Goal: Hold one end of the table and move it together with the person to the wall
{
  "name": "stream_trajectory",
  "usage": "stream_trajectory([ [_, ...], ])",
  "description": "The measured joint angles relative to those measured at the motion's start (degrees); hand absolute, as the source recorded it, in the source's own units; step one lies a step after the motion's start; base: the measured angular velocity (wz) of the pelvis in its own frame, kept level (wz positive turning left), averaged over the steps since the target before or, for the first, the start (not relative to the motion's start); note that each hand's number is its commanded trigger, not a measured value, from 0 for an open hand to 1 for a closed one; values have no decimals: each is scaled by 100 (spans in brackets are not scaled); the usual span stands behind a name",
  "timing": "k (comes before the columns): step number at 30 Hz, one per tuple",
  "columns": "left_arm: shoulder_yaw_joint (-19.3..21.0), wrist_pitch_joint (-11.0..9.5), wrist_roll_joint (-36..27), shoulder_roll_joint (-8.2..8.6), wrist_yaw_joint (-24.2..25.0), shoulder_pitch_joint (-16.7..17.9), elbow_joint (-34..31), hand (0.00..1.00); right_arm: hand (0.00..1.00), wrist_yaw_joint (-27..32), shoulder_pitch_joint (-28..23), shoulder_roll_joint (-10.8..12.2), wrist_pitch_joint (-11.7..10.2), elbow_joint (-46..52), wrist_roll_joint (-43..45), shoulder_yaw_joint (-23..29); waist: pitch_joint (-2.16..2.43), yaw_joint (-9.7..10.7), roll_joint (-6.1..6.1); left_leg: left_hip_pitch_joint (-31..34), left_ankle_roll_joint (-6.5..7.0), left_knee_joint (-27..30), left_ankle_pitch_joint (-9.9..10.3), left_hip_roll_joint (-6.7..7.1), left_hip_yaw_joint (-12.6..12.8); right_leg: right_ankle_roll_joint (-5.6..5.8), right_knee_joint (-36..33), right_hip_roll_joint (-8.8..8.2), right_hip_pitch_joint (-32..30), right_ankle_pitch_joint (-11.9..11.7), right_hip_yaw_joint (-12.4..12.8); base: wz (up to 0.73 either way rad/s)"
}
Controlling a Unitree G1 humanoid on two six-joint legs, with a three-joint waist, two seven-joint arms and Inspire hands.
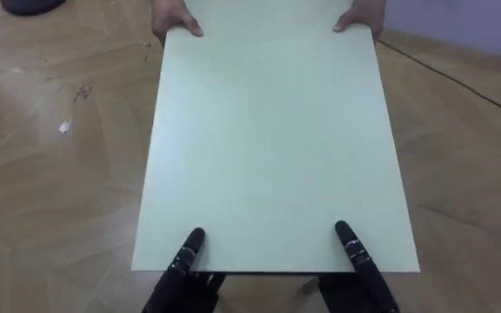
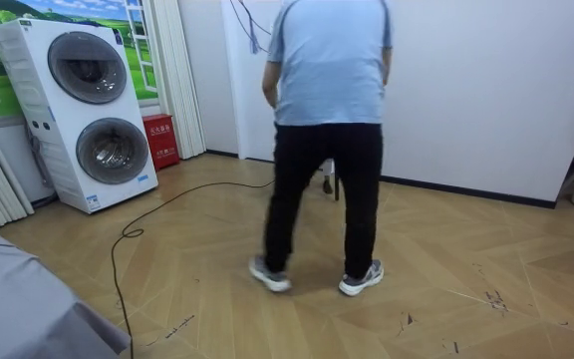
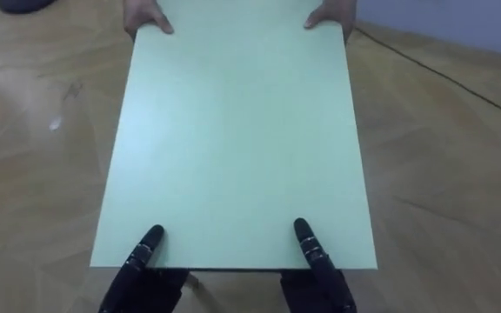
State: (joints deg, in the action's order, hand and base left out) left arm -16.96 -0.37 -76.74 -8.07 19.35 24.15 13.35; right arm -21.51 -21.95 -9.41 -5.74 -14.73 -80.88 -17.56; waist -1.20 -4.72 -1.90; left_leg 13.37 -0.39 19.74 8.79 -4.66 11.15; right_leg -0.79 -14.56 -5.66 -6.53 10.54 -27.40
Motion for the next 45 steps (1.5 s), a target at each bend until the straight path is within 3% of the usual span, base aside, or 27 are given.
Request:
stream_trajectory([
  [2,3,0,-24,58,-5,5,-1,100,100,14,119,-4,99,-4,96,115,-23,-65,-137,6,60,-4,-19,8,75,-11,-89,-38,12,46,-154,36],
  [4,13,-6,-62,47,-5,48,-2,100,100,57,164,-1,154,-3,183,124,-12,-65,-182,5,82,-59,-61,56,18,9,-161,-76,20,90,-235,30],
  [8,24,-164,-189,42,-2,129,-4,100,100,183,254,65,219,2,290,75,-24,-114,-134,12,117,-83,-90,170,-24,55,-451,-288,-32,222,-300,21],
  [12,28,-168,-192,52,-10,169,-16,100,100,222,291,67,267,1,316,74,-51,-160,-21,43,201,-57,-94,256,-35,116,-570,-380,-26,266,-264,26],
  [15,31,-188,-198,47,-11,184,-27,100,100,221,288,79,276,0,360,71,-62,-147,21,169,294,28,-67,373,-248,191,-656,-419,34,295,-285,44],
  [16,22,-201,-198,44,-13,181,-27,100,100,221,267,76,276,2,355,71,-58,-45,55,216,341,42,-96,451,-416,236,-659,-425,61,322,-211,88],
  [17,3,-209,-198,40,-29,181,-27,100,100,222,256,83,270,2,357,75,-64,26,94,232,392,26,-128,567,-595,284,-702,-421,60,384,16,89],
  [20,-23,-213,-196,43,-51,207,-26,100,100,224,219,79,268,2,361,84,-69,33,122,231,472,-2,-178,795,-891,365,-684,-397,93,453,321,63],
  [24,-21,-246,-190,5,-61,208,-113,100,100,275,226,96,268,56,264,64,-67,-37,124,234,554,-24,-259,949,-1182,365,-448,-148,186,451,785,47],
  [26,-14,-251,-233,-66,-90,217,-209,100,100,317,239,84,265,133,250,15,-66,-126,124,233,597,-65,-331,1022,-1297,333,-327,-12,198,406,1093,33],
  [29,-2,-346,-234,-124,-79,246,-256,100,100,325,256,87,255,130,231,-96,-64,-290,122,206,633,-105,-368,1063,-1385,285,-168,96,283,316,1292,18],
  [33,7,-387,-237,-137,-79,272,-263,100,100,340,250,103,229,127,223,-144,-63,-301,138,206,661,-143,-436,1185,-1627,245,-107,148,368,297,1335,37],
  [36,0,-387,-239,-135,-82,264,-264,100,100,340,237,93,224,127,170,-163,-58,-303,148,254,656,-144,-542,1325,-1962,213,-108,211,377,291,1327,54],
  [37,-1,-384,-211,-136,-91,232,-264,100,100,340,223,101,213,126,152,-158,-56,-275,147,288,626,-163,-612,1379,-2143,130,-104,298,343,262,1331,87],
  [38,3,-368,-187,-159,-108,191,-259,100,100,340,212,122,205,127,136,-151,-46,-228,146,286,471,-359,-790,1445,-2397,-71,-22,480,242,147,1326,102],
  [39,7,-347,-167,-172,-117,168,-254,100,100,340,203,130,199,127,133,-148,-29,-167,172,274,265,-555,-927,1474,-2437,-195,116,558,184,44,1310,123],
  [40,14,-298,-120,-118,-119,121,-212,100,100,327,191,116,192,150,145,-91,-9,-21,209,308,-88,-727,-1088,1402,-2056,-285,326,413,163,-138,986,125],
  [41,41,-262,-118,-64,-116,105,-194,100,100,325,228,129,206,121,171,-41,-11,68,150,461,169,37,-517,913,-766,-284,371,376,196,-154,694,114],
  [42,43,-257,-119,-64,-117,92,-179,100,100,325,230,133,213,106,160,-37,-17,89,123,439,220,381,-222,635,-289,-288,372,373,233,-137,571,100],
  [43,41,-250,-118,-69,-124,65,-158,100,100,325,212,137,221,104,141,-35,-32,129,59,310,181,893,290,123,313,-288,265,362,278,-28,347,85],
  [44,41,-253,-102,-61,-131,41,-149,100,100,325,202,151,221,106,134,-18,-83,157,-30,151,84,1228,698,-268,455,-266,-10,336,258,150,171,81],
  [45,44,-254,-84,-60,-131,29,-149,100,100,325,202,162,223,108,134,-2,-104,164,-69,111,47,1374,853,-387,445,-237,-179,310,229,245,85,57],
])
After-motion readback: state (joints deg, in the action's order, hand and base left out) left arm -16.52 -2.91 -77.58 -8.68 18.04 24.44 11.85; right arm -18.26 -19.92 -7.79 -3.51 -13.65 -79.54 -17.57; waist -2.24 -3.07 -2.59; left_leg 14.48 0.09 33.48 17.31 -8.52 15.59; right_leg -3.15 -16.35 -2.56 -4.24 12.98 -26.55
